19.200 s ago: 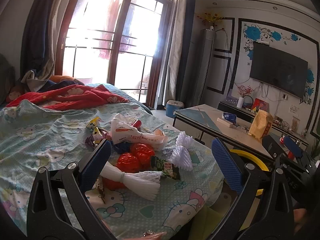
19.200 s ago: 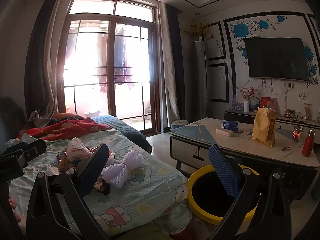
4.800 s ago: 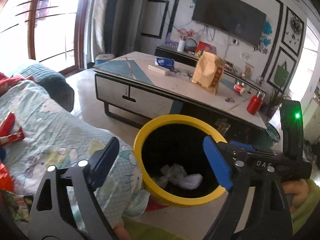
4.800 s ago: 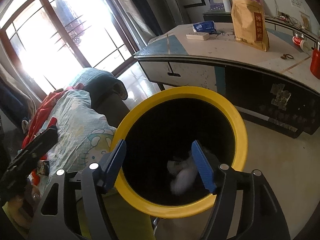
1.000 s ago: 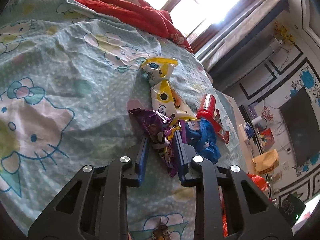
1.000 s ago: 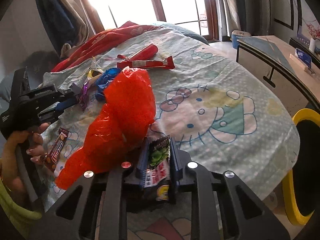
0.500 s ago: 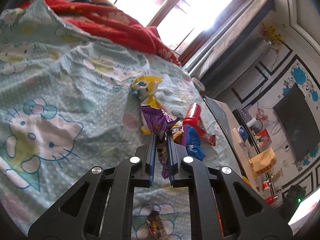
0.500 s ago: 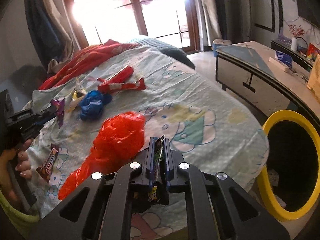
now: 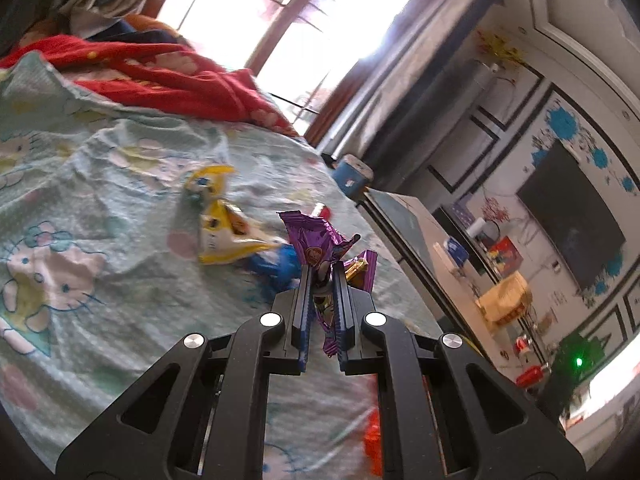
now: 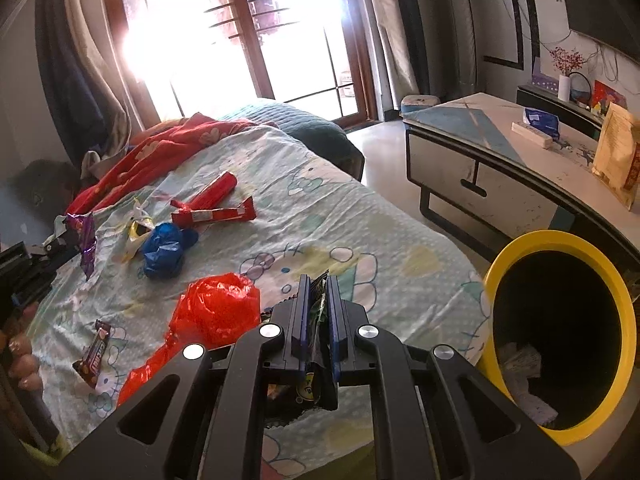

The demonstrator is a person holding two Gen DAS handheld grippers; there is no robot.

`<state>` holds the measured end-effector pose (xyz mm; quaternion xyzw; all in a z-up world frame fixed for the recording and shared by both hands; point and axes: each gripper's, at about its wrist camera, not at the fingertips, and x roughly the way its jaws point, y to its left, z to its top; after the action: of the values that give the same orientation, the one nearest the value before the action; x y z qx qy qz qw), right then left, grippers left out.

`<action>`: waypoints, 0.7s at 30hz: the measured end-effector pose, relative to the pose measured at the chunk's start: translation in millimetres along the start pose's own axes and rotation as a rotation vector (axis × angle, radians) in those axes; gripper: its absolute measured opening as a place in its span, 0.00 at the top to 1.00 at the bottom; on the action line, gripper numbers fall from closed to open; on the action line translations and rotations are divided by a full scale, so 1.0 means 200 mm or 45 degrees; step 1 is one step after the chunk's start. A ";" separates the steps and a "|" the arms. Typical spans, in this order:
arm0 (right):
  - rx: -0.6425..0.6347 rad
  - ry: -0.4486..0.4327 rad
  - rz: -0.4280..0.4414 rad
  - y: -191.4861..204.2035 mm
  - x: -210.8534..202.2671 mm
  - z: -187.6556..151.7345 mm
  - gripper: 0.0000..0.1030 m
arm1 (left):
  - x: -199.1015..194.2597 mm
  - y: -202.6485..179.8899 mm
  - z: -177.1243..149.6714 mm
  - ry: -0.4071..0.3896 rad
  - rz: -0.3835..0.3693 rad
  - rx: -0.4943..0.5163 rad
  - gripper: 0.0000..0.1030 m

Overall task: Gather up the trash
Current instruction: 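Carry the purple wrapper and green packet with both tools over the yellow-rimmed bin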

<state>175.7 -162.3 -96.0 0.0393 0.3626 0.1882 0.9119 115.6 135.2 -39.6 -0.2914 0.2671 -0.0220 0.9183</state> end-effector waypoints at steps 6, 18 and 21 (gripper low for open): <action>-0.004 -0.029 0.015 -0.02 -0.03 0.03 0.92 | 0.01 -0.15 -0.05 0.022 -0.052 0.089 0.95; 0.031 -0.071 0.019 -0.13 -0.08 0.07 0.92 | 0.06 -0.39 -0.15 0.079 -0.135 0.224 0.95; 0.037 -0.089 0.016 -0.16 -0.11 0.09 0.92 | 0.09 -0.45 -0.18 0.099 -0.150 0.258 0.95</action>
<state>183.4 -198.9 -75.6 0.0614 0.3328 0.1873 0.9222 123.2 37.8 -23.2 -0.2113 0.2812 -0.1142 0.9291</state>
